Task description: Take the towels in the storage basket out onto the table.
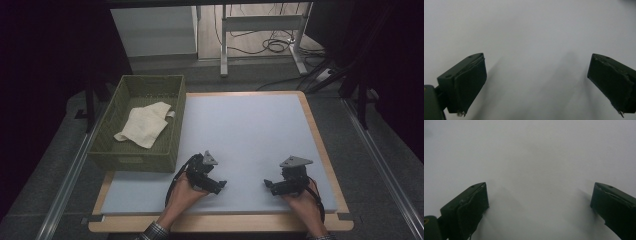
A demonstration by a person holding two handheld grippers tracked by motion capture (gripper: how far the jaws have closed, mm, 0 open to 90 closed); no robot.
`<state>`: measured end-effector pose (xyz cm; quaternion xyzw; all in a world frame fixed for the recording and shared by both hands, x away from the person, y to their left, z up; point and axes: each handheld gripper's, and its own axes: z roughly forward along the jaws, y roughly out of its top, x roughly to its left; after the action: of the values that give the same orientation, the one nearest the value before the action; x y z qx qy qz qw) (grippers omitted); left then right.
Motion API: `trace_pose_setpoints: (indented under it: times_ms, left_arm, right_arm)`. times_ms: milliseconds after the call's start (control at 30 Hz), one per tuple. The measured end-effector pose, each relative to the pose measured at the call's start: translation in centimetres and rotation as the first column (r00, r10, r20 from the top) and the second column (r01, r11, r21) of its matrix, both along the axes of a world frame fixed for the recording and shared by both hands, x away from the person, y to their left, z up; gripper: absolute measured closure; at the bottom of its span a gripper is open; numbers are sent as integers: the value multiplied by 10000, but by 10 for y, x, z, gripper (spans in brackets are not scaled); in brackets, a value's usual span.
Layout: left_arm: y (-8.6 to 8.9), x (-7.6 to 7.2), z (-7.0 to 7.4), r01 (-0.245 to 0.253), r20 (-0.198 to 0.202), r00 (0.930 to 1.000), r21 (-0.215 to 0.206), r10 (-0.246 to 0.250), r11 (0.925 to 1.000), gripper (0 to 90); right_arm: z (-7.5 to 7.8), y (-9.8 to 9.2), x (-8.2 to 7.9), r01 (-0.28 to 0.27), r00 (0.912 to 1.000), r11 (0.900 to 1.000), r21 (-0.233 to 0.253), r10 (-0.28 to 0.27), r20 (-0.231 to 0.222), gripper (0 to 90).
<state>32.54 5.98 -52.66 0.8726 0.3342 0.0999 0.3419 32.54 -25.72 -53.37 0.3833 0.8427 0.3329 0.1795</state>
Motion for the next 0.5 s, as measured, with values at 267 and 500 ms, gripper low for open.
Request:
trace_pose_setpoints:
  times_ms: [267,500]
  left_arm:
    - [-5,10,14,275,-133,9995,-30,-275,9996,29]
    - [-10,18,30,423,-164,9990,109,-421,9990,28]
  right_arm:
    - [0,0,0,5,10000,10000,9,-5,-2,14]
    - [0,0,0,1,10000,10000,3,-1,9,14]
